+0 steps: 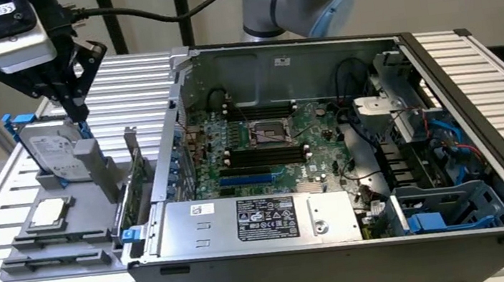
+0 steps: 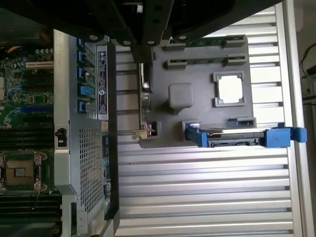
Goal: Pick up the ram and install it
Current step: 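Reach for the ram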
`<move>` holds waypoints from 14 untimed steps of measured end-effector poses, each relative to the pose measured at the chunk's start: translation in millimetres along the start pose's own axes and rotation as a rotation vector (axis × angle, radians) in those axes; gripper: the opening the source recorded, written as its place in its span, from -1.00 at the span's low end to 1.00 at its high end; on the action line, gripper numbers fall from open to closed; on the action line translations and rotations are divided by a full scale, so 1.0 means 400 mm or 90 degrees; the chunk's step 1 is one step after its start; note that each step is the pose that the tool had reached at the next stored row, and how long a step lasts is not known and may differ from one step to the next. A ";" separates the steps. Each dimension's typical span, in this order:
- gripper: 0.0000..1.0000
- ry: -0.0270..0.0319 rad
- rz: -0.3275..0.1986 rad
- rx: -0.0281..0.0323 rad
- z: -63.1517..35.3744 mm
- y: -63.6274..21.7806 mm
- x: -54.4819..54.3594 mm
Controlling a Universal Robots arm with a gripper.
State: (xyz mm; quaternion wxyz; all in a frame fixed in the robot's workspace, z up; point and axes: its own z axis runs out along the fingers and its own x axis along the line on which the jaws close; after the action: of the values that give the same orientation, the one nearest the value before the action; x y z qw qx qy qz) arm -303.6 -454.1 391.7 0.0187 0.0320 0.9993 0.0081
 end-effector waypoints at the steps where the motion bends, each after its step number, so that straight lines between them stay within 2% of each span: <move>1: -0.79 0.0000 0.000 0.0000 0.000 -0.003 0.008; 14: -0.79 0.0000 0.000 0.0000 0.009 -0.042 0.127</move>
State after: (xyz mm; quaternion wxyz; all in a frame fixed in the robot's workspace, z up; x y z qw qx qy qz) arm -355.0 -467.6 386.0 0.0187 0.0320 0.9993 0.0081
